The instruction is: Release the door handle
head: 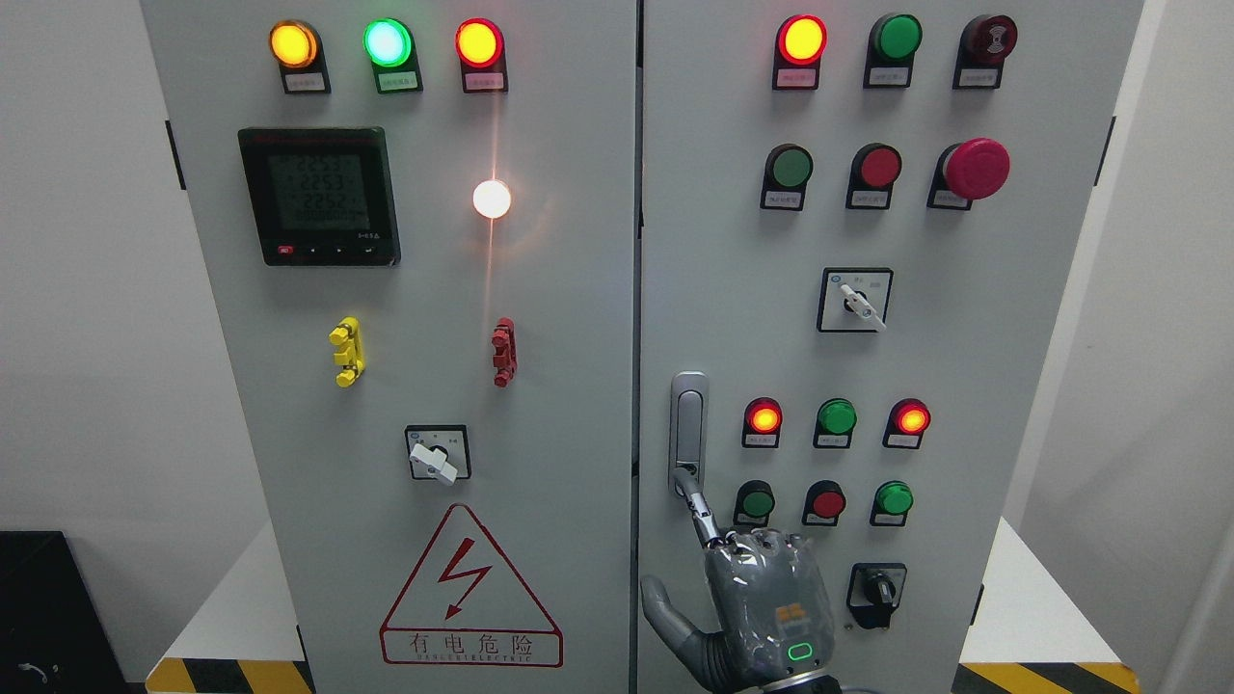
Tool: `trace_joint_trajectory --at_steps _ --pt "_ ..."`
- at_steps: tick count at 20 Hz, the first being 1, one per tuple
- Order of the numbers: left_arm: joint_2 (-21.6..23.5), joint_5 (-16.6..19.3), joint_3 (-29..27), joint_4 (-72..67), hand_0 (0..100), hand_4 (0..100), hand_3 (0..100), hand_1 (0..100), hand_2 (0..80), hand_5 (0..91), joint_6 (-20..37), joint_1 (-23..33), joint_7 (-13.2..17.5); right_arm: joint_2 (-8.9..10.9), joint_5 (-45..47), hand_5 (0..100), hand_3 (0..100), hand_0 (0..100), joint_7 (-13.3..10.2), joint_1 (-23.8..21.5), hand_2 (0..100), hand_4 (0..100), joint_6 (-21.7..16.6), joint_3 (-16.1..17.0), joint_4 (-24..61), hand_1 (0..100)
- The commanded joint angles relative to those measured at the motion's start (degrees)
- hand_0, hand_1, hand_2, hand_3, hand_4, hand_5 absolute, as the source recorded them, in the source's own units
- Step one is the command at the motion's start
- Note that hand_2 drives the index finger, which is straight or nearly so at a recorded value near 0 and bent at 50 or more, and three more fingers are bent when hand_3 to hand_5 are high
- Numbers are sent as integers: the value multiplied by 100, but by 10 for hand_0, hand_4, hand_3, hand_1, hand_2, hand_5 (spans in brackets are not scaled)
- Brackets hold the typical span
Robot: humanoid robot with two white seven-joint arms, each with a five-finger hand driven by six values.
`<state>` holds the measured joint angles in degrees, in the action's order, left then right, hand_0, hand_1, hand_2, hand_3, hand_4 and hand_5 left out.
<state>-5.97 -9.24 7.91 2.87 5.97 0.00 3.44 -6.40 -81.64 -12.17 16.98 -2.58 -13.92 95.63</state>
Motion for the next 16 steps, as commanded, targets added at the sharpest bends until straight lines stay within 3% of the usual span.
trace_joint_trajectory --at_steps 1,16 --pt "8 1 0 3 120 0 0 556 0 0 1 44 -1 -2 -2 1000 1000 419 4 25 0 1000 12 12 -45 300" --pt "8 1 0 3 120 0 0 556 0 0 1 53 -1 -2 -2 1000 1000 419 22 25 0 1000 65 20 -115 300"
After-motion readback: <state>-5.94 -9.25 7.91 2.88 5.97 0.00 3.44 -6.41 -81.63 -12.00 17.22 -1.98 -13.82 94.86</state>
